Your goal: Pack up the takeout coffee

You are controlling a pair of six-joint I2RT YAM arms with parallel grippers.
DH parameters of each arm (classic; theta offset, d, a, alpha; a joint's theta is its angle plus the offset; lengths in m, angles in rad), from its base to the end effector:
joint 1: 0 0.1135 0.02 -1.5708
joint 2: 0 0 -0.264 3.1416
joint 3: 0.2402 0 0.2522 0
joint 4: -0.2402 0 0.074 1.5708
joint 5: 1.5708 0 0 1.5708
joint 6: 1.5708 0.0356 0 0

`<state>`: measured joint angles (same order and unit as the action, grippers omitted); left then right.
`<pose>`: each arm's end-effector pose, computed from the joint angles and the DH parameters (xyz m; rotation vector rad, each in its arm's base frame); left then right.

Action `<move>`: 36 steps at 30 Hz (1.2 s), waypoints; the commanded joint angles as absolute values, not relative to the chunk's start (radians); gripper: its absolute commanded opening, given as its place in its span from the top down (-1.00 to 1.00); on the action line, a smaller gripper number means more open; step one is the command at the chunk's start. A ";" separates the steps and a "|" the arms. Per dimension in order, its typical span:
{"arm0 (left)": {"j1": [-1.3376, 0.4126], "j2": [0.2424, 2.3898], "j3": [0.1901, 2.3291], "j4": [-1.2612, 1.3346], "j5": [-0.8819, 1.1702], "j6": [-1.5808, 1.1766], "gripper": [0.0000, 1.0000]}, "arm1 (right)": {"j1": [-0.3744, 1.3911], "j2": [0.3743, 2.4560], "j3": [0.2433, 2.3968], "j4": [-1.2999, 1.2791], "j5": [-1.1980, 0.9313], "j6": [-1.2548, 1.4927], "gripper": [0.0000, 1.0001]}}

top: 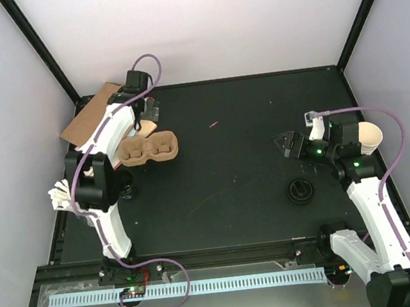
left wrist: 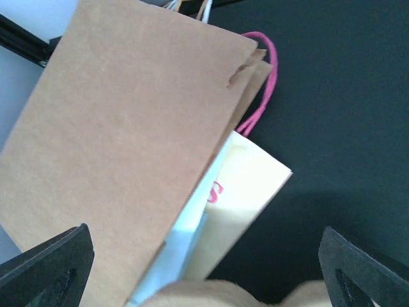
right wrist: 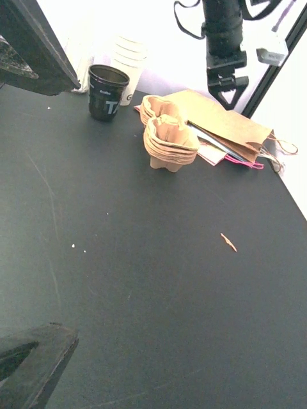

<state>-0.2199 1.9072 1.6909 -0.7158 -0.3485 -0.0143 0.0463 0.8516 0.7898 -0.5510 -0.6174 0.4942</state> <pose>0.4158 -0.0805 0.2825 0.1096 2.4518 0.3337 0.1774 0.0289 0.2976 0.1327 2.2147 0.9762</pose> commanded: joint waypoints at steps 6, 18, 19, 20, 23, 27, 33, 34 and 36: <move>-0.211 2.136 1.954 -0.800 -0.461 0.153 -0.93 | 0.052 0.847 0.823 -0.575 -0.647 0.484 -0.99; -0.178 2.313 2.095 -0.814 -0.416 0.191 -0.71 | 0.051 0.863 0.846 -0.593 -0.632 0.481 -0.99; -0.173 2.318 2.095 -0.809 -0.418 0.189 -0.71 | 0.050 0.862 0.848 -0.595 -0.631 0.480 -0.99; -0.169 2.324 2.095 -0.806 -0.418 0.187 -0.71 | 0.052 0.861 0.848 -0.597 -0.628 0.478 -0.99; -0.156 2.335 2.095 -0.802 -0.431 0.181 -0.70 | 0.052 0.859 0.847 -0.600 -0.624 0.479 -0.99; -0.139 2.353 2.097 -0.803 -0.428 0.186 -0.70 | 0.051 0.861 0.845 -0.598 -0.618 0.482 -0.99; -0.136 2.383 2.115 -0.808 -0.446 0.198 -0.42 | 0.051 0.867 0.848 -0.592 -0.615 0.488 -1.00; -0.135 2.384 2.115 -0.805 -0.448 0.199 -0.35 | 0.052 0.867 0.849 -0.591 -0.615 0.489 -0.99; -0.136 2.387 2.117 -0.795 -0.459 0.203 -0.13 | 0.051 0.869 0.851 -0.590 -0.615 0.490 -0.99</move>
<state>-0.1337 2.3627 2.0697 -0.7975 -0.4255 0.1848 0.0463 0.8650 0.8185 -0.5892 -0.6262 0.4923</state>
